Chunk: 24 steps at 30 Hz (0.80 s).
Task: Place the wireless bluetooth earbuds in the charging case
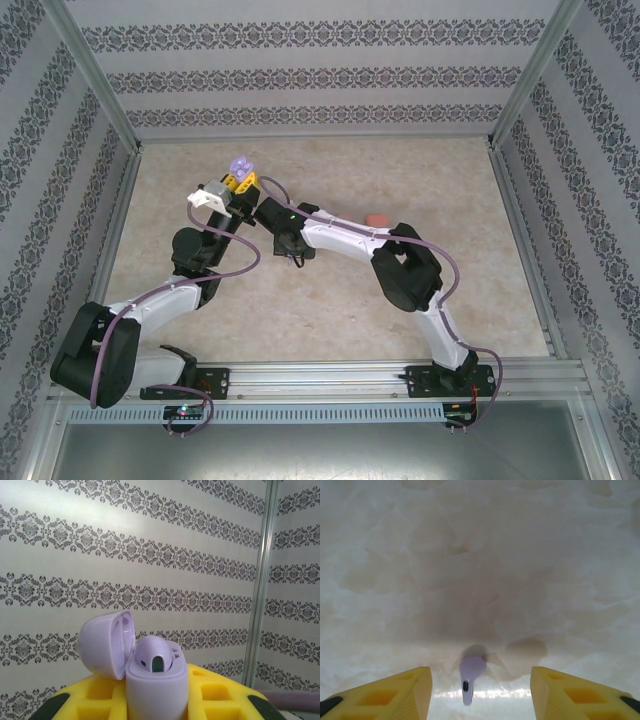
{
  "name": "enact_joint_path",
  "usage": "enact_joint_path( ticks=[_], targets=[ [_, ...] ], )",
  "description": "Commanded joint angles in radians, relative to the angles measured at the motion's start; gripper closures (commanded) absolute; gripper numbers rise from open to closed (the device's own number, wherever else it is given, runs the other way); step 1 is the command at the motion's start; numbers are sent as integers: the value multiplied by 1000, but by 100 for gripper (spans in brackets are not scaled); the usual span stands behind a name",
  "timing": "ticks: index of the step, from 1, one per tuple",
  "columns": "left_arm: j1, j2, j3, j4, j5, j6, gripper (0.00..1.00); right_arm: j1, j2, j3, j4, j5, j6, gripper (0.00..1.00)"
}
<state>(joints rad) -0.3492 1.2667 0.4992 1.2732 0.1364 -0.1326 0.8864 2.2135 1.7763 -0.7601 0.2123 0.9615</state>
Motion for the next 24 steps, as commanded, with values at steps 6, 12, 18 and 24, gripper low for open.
enact_joint_path(
  ticks=[6,12,18,24],
  targets=[
    [16,-37,-19,81,4,-21,100,6,64,48,-36,21,25,53],
    [20,-38,-21,83,6,-21,100,5,89,46,-29,1,31,54],
    [22,-39,-23,83,8,-23,100,5,107,51,-22,-11,23,58],
    [23,-43,-24,79,11,-25,100,2,95,20,-20,-7,2,62]
  ],
)
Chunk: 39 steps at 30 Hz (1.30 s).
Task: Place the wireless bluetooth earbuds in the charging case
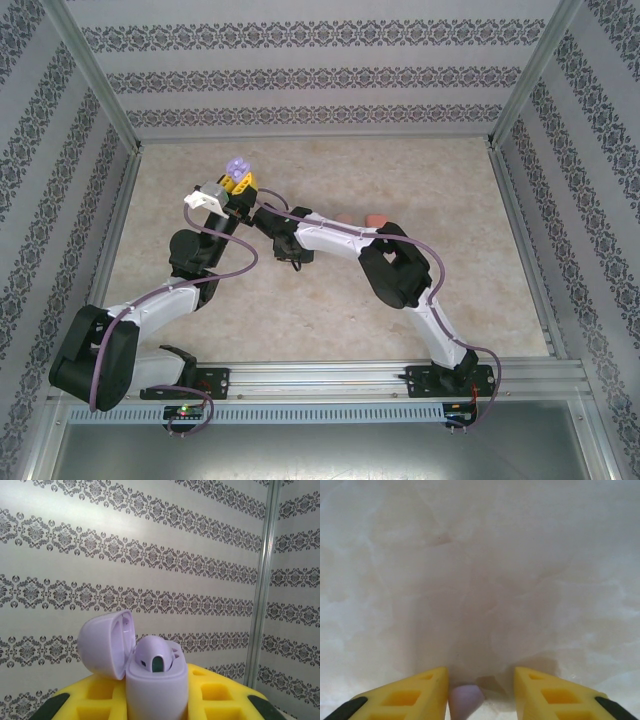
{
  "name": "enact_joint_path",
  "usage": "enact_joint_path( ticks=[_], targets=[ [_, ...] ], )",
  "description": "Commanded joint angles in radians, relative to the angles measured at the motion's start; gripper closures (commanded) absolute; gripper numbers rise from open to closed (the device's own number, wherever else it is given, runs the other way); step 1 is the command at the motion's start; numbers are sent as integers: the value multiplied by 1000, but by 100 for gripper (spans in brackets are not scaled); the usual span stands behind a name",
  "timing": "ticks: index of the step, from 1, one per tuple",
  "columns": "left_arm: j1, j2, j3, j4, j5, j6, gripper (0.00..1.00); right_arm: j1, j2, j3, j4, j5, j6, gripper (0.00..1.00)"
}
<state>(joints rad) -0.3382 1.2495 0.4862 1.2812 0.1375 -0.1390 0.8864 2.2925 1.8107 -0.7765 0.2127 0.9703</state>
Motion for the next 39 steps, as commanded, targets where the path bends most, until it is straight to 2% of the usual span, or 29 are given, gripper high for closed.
enact_joint_path(
  ticks=[1,10,14,22,32,39],
  targets=[
    [12,-27,-12,70,10,-19,100,2,8,-25,1,-5,-8,63],
    [12,-28,-9,67,16,-19,100,-1,-53,-91,16,-4,-18,64],
    [13,-29,-9,66,16,-19,100,2,-51,-90,28,-43,21,60],
    [12,-34,-5,61,16,-17,100,18,-16,-39,-1,-60,44,61],
    [14,-26,2,60,25,-20,100,32,-13,-47,-3,-47,42,69],
    [13,-28,0,58,28,-22,100,23,-6,-37,-8,-38,-27,76]
  ],
)
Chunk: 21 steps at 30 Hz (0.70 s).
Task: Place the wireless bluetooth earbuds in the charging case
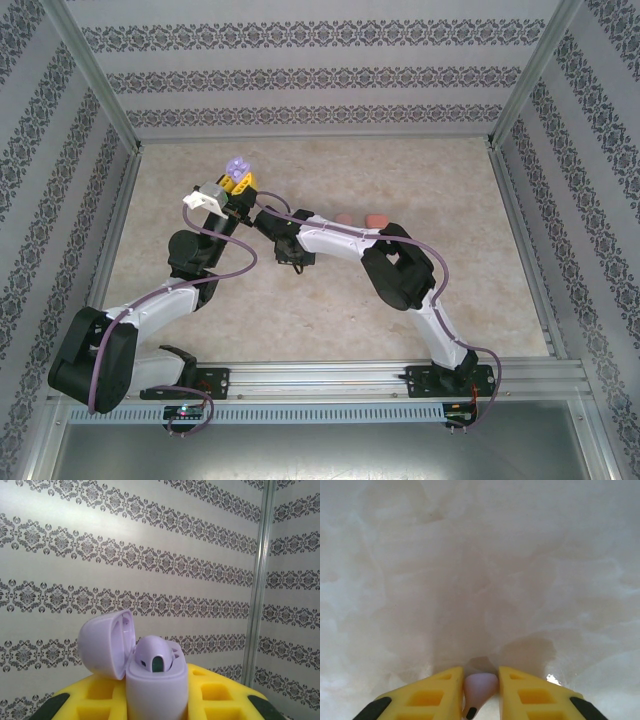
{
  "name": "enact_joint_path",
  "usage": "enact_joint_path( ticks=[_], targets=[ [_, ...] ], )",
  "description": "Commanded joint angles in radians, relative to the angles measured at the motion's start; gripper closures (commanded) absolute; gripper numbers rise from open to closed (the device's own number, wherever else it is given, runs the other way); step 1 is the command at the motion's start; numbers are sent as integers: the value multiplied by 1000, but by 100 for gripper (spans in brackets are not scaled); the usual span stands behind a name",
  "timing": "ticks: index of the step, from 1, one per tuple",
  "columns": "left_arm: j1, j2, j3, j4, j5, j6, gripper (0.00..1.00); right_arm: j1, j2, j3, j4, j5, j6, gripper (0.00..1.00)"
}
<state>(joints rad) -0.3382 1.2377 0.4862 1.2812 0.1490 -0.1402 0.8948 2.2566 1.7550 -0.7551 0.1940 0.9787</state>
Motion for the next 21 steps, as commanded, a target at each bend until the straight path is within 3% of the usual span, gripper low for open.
enact_joint_path(
  ticks=[1,11,15,21],
  targets=[
    [14,-17,-1,58,16,-21,100,13,26,17,-27,-20,-55,78],
    [14,-20,-3,58,15,-19,100,8,13,18,-39,-56,-319,76],
    [13,-20,-3,56,19,-22,100,-6,6,-2,-41,-74,-302,70],
    [13,-21,-6,58,19,-21,100,-16,4,-9,-26,-141,-154,64]
  ],
)
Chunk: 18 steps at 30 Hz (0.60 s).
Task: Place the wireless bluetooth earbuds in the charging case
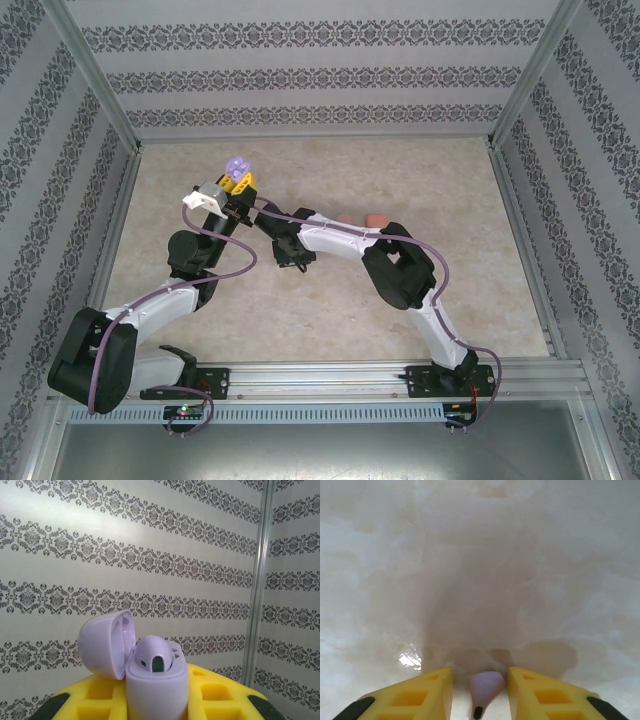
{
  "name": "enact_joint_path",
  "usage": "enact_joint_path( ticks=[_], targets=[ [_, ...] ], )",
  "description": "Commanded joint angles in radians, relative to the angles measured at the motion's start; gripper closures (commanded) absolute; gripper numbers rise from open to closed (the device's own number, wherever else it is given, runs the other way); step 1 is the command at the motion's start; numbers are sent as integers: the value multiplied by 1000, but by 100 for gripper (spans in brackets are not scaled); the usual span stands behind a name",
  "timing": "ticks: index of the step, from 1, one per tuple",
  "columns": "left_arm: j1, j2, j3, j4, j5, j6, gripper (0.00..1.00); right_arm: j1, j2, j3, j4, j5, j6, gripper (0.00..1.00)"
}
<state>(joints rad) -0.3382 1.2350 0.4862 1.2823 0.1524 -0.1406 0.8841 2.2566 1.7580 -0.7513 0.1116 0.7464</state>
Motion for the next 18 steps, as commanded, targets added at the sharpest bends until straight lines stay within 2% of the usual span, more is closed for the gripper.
enact_joint_path(
  ticks=[1,6,18],
  targets=[
    [13,-19,-6,57,14,-20,100,-4,8,-9,-30,-65,101,63],
    [13,-21,-6,57,15,-19,100,6,38,18,-61,-49,188,64],
    [13,-17,-12,63,16,-24,100,8,61,44,-126,40,237,70]
  ],
)
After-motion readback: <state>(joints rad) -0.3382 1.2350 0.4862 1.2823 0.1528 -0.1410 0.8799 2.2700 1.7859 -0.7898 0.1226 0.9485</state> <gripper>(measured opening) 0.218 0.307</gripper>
